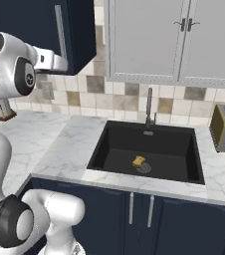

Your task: Open the cabinet, pick the kettle from the cabinet, and place it in the sink.

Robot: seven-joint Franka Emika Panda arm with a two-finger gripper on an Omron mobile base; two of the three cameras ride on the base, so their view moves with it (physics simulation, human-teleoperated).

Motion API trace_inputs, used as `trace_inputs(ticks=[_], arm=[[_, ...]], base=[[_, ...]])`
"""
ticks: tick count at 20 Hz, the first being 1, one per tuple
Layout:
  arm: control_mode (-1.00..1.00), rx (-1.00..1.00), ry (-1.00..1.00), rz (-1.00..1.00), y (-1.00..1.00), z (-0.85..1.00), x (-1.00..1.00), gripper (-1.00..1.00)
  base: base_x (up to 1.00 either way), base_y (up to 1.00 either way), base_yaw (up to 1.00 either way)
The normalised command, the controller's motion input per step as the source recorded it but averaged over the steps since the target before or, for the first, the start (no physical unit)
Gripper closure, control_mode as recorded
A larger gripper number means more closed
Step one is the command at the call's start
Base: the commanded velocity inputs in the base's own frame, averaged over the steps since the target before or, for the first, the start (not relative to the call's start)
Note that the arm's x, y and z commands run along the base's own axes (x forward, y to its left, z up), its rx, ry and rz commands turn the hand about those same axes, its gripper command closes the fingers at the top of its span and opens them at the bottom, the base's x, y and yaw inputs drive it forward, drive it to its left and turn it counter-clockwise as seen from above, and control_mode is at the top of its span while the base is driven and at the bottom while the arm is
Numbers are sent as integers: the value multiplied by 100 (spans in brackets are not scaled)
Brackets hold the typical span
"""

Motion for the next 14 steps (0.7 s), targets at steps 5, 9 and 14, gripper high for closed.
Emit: trace_inputs(ticks=[5,9,14], arm=[[-100,6,0,0,0,23,28,-100],[-100,9,0,0,0,24,28,-100],[-100,6,0,0,0,22,30,-100]], base=[[0,0,0],[0,0,0],[0,0,0]])
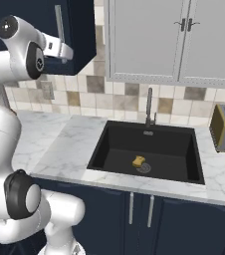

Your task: Open the cabinet, pick the kettle from the cabinet, and place it in the sink.

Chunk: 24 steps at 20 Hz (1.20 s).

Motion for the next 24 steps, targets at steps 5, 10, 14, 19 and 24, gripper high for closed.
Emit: trace_inputs(ticks=[5,10,14,19,24], arm=[[-100,7,0,0,0,21,34,-100],[-100,3,0,0,2,18,34,-100],[-100,3,0,0,10,8,29,-100],[-100,3,0,0,13,6,29,-100],[-100,2,0,0,10,3,31,-100]], base=[[0,0,0],[0,0,0],[0,0,0],[0,0,0],[0,0,0]])
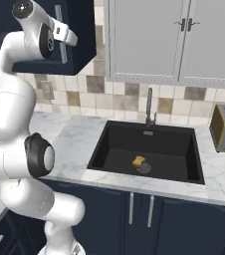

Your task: Open the cabinet, pick the kettle from the cabinet, and place it in the sink.

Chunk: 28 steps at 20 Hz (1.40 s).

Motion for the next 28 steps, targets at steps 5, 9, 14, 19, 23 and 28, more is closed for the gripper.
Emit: trace_inputs(ticks=[5,9,14,19,23,28], arm=[[-100,0,1,0,4,0,31,-100],[-100,0,7,0,0,-3,27,-100],[-100,0,6,0,0,-8,25,-100],[-100,0,1,0,0,-3,25,-100],[-100,0,0,0,1,-4,21,100],[-100,0,0,0,2,-14,13,100]], base=[[0,0,0],[0,0,0],[0,0,0],[0,0,0],[0,0,0],[0,0,0]])
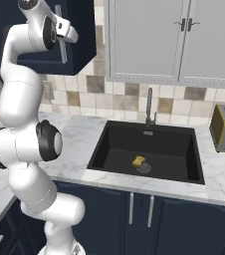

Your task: Open the cabinet, pick the kettle from the cabinet, and place it in the sink.

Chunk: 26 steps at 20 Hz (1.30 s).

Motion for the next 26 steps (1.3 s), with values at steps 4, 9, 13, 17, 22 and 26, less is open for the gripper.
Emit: trace_inputs(ticks=[4,9,13,17,22,26], arm=[[-100,0,0,0,0,-19,5,100],[-100,0,0,0,8,-16,7,100],[-100,0,0,0,16,-16,0,100],[-100,0,0,0,27,-14,-11,100],[-100,0,0,0,38,-10,-20,100],[-100,0,0,0,38,-6,-28,100]], base=[[0,0,0],[0,0,0],[0,0,0],[0,0,0],[0,0,0],[0,0,0]])
